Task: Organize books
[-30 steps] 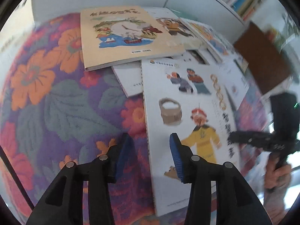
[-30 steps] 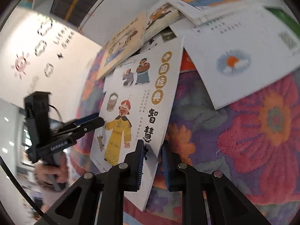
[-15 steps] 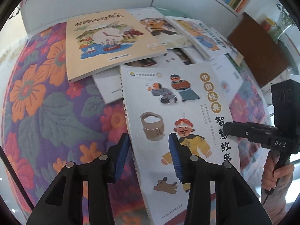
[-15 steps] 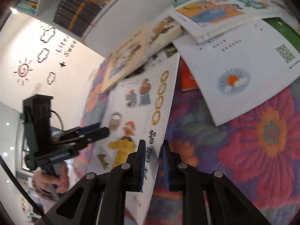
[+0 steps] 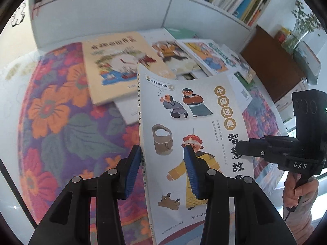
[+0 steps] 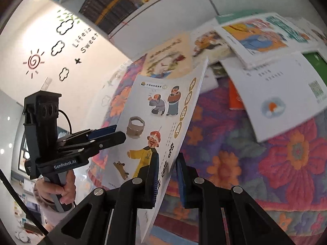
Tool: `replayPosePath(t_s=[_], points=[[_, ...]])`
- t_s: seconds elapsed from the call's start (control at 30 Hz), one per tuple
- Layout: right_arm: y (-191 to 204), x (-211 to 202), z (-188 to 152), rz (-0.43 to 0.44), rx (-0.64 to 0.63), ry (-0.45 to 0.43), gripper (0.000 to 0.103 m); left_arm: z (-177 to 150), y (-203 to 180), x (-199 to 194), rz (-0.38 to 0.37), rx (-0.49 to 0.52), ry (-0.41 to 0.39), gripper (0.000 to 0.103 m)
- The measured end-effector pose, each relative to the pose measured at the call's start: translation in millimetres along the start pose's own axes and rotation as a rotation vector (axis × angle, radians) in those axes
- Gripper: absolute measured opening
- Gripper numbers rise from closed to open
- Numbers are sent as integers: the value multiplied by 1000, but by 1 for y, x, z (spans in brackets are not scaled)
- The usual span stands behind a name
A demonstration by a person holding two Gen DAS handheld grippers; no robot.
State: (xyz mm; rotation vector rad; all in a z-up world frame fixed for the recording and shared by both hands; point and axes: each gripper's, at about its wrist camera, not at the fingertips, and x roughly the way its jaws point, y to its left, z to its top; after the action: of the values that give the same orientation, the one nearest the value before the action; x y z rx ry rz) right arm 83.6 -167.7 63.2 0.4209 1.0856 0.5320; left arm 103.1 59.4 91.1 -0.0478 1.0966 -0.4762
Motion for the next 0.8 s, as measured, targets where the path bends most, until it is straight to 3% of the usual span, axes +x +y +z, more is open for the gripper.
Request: replayPosePath(t_s=[0.27, 0.43, 0.6, 0.8], points=[[65, 25, 29, 62, -86, 17, 17, 4, 60, -60, 69, -81, -100, 39], [108, 65, 40, 99, -135, 63, 17, -1, 108, -81, 124, -140, -132, 39], [134, 108, 44, 111, -160, 114, 17, -16, 151, -75, 166, -197, -101, 39], [139, 159, 43, 110, -150, 177, 17, -35, 193, -57, 143, -270, -72, 39]])
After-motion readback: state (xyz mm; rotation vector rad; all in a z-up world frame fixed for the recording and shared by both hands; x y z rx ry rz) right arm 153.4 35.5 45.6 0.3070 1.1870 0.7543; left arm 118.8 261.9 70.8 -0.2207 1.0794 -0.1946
